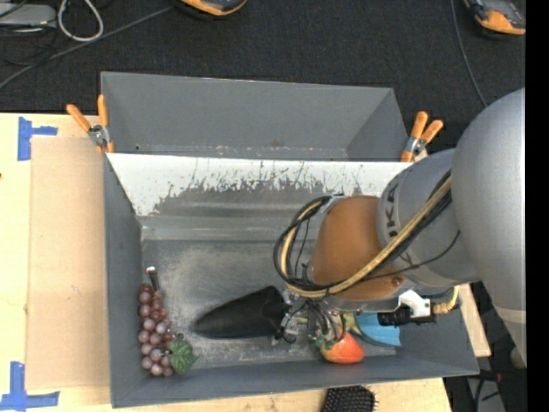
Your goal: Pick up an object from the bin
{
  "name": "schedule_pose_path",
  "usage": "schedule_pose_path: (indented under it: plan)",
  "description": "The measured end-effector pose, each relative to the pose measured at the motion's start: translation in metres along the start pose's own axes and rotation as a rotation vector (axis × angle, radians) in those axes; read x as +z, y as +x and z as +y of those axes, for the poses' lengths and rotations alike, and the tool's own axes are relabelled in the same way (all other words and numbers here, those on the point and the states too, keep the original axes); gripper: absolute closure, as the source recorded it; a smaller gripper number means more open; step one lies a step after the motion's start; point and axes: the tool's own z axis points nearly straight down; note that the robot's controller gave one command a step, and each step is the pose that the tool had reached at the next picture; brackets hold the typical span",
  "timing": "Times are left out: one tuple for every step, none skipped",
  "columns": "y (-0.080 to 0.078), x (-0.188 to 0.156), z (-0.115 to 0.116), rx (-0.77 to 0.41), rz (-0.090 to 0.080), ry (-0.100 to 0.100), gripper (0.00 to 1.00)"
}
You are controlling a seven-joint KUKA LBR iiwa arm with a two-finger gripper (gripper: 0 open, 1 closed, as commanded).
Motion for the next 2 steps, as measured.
schedule_pose_path:
  plan:
    - [0.0,0.0,0.0,0.0,0.0,0.0,1.0]
    - [0.0,0.0,0.0001,0.0,0.0,0.0,1.0]
